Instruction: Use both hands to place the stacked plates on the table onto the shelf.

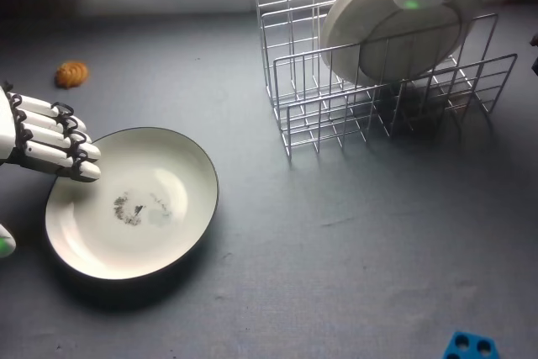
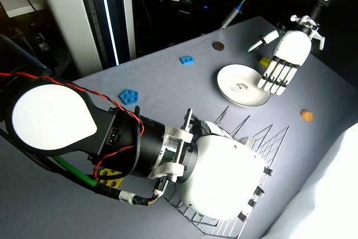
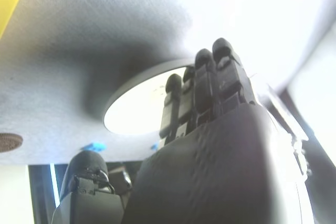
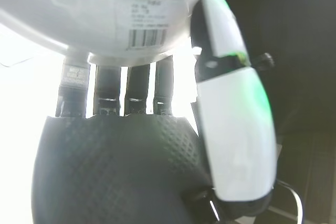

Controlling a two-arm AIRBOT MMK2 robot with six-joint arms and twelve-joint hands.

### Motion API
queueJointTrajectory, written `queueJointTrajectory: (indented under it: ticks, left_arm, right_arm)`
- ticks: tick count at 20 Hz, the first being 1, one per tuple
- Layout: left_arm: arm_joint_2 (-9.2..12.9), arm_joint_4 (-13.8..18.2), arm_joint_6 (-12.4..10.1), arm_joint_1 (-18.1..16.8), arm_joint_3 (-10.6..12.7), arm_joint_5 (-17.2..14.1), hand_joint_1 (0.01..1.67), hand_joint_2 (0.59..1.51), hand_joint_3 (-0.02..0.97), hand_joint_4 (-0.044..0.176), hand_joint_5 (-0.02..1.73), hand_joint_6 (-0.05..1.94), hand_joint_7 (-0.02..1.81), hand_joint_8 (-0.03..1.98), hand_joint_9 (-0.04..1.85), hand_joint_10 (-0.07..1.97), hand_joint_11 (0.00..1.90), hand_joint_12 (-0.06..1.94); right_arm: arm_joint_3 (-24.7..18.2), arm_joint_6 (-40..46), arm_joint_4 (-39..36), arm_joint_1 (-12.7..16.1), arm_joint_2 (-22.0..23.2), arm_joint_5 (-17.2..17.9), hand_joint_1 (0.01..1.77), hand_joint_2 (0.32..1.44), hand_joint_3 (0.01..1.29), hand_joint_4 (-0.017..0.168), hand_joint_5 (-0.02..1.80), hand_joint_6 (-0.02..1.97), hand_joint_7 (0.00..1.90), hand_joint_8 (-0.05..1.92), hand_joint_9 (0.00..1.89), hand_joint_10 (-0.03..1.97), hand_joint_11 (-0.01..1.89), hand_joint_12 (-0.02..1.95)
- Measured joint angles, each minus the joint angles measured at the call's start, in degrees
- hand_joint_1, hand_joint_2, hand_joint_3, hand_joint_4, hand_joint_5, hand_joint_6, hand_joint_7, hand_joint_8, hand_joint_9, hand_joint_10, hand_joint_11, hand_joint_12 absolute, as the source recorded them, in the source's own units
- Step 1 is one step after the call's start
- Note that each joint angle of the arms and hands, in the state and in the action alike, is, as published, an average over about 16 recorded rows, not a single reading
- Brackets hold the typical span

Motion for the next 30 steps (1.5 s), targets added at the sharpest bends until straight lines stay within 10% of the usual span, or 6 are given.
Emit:
queueJointTrajectory:
  ticks: [15, 30]
  left_arm:
    - [-0.1, 0.8, 0.2, 0.6, 0.2, 1.4, 0.01, 1.055, 0.019, 0.001, 0.10, 0.02, 0.07, -0.01, 0.10, 0.01, 0.02, 0.16]
    - [-0.1, 0.4, 0.1, 3.4, -0.8, 3.8, 0.01, 1.054, 0.018, -0.002, 0.09, 0.01, 0.07, -0.02, 0.11, 0.02, 0.02, 0.17]
  right_arm:
    - [-3.7, -1.4, -3.5, 4.1, 2.5, -0.1, 0.98, 1.09, 0.01, -0.003, 0.78, 0.38, 0.87, 0.34, 0.69, 0.68, 0.38, 1.44]
    - [-23.7, -23.2, -10.6, 9.7, 10.6, -2.6, 1.00, 1.05, 0.01, -0.003, 0.75, 0.27, 0.85, 0.21, 0.65, 0.57, 0.32, 1.41]
